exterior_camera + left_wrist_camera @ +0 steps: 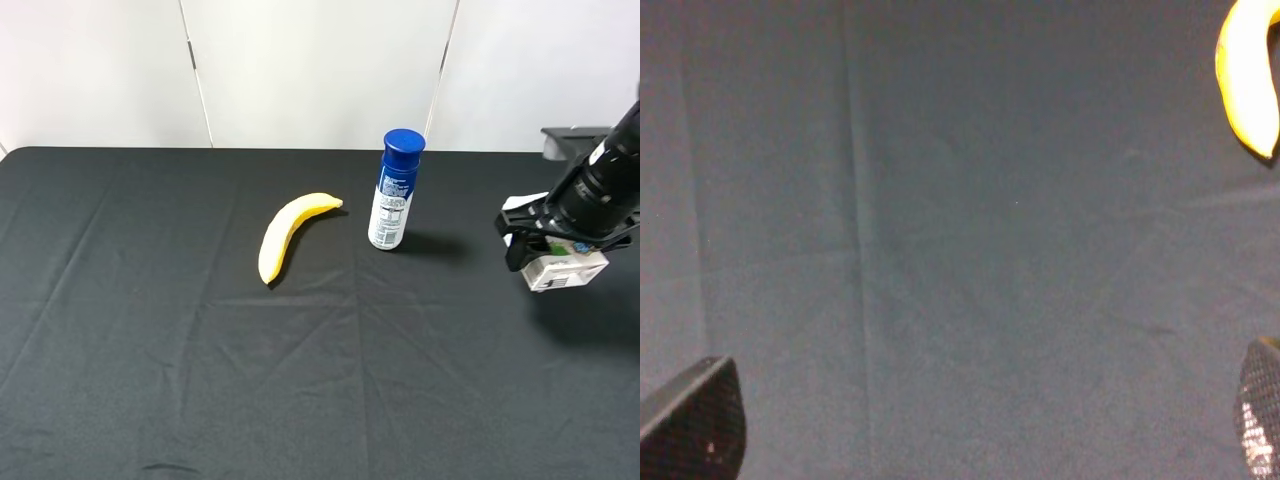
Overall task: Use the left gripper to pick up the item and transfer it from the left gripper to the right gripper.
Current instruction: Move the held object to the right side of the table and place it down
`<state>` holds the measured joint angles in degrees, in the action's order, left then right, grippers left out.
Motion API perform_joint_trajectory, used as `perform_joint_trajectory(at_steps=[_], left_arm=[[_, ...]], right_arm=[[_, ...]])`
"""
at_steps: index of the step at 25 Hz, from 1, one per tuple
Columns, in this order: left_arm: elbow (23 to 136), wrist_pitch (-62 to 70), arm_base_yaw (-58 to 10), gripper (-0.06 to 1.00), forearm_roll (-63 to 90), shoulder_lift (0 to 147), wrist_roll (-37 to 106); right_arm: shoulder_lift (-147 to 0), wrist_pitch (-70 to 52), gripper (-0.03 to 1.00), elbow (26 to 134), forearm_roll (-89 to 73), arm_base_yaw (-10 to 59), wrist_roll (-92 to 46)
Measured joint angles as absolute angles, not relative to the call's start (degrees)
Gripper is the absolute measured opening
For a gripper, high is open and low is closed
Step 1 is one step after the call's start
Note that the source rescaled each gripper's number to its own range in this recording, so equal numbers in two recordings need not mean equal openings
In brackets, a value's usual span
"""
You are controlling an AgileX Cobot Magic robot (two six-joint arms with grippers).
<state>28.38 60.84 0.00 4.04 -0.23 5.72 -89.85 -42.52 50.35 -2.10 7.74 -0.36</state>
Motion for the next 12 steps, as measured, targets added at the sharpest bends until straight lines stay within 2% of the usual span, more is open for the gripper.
perform_joint_trajectory(at_steps=[12], left_arm=[[28.38,60.84,0.0,0.97,4.04,-0.23,5.72]], right_arm=[[-96.51,-35.81,0.0,50.35,-2.72,7.74,-0.37]])
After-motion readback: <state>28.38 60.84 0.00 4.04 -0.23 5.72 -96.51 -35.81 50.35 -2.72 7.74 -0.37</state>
